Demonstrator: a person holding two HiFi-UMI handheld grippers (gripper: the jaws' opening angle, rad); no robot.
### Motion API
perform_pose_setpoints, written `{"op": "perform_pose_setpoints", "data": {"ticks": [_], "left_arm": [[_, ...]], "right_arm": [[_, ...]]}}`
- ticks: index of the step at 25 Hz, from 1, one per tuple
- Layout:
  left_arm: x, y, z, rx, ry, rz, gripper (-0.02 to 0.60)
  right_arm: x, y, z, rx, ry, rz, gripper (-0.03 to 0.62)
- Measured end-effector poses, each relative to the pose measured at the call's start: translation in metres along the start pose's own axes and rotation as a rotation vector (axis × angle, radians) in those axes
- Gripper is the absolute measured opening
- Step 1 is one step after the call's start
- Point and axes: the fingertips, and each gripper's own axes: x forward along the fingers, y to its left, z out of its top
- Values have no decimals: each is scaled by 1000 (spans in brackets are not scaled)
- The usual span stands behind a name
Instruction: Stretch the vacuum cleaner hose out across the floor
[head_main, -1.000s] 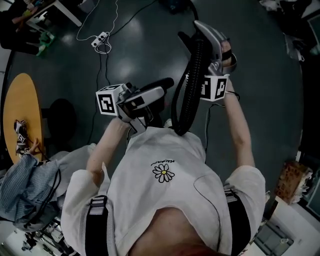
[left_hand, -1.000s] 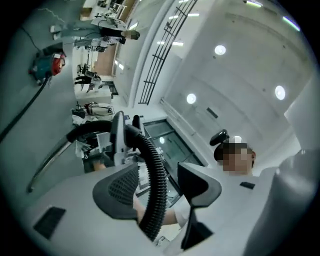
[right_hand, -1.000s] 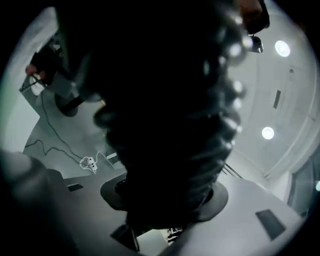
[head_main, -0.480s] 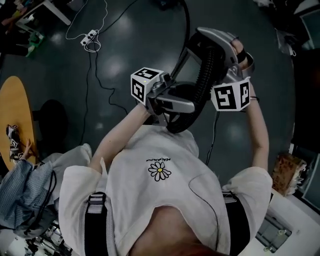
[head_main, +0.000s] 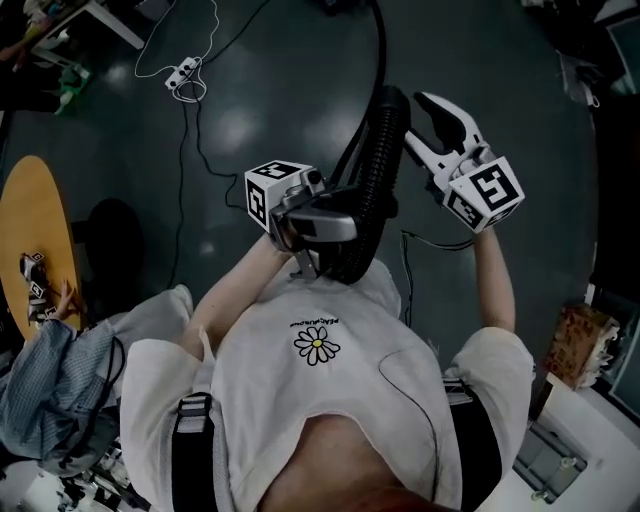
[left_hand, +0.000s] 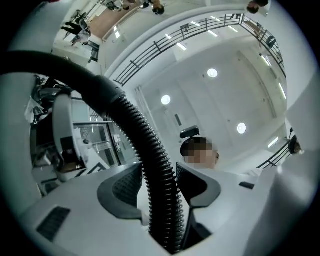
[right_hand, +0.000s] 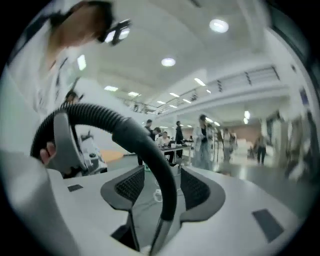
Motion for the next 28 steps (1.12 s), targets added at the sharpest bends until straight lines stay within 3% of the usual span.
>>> {"op": "perform_pose_setpoints", "data": {"ticks": [3, 5, 8, 11, 13, 15, 17, 19, 23, 28], "left_arm": [[-10, -19, 1, 29, -33, -6, 216], [-12, -26, 0, 37, -11, 17, 215], [-8, -21, -1, 36, 63, 64, 216], [-6, -14, -5, 76, 221, 133, 216], [-9, -17, -12, 101, 359, 182, 216], [-15, -23, -17, 104, 458, 205, 215], [-16, -25, -19, 87, 486, 184, 213], [-12, -25, -25, 46, 467, 108, 207], [-4, -25, -25, -6, 459, -13, 187], [-5, -26, -11, 27, 568, 1, 186]], "right_arm": [[-27, -6, -57, 750, -6, 123, 235], [-33, 9, -83, 1176, -25, 249, 235], [-22, 35, -112, 1565, -57, 401, 235], [3, 30, -111, 1861, -192, 473, 235], [21, 24, -95, 1976, -248, 535, 235], [44, 34, -74, 1995, -178, 640, 235], [66, 53, -50, 1989, -56, 747, 235], [78, 67, -28, 1999, 19, 821, 235], [88, 68, -1, 1992, 104, 834, 233], [85, 46, 8, 2076, 127, 785, 233]]}}
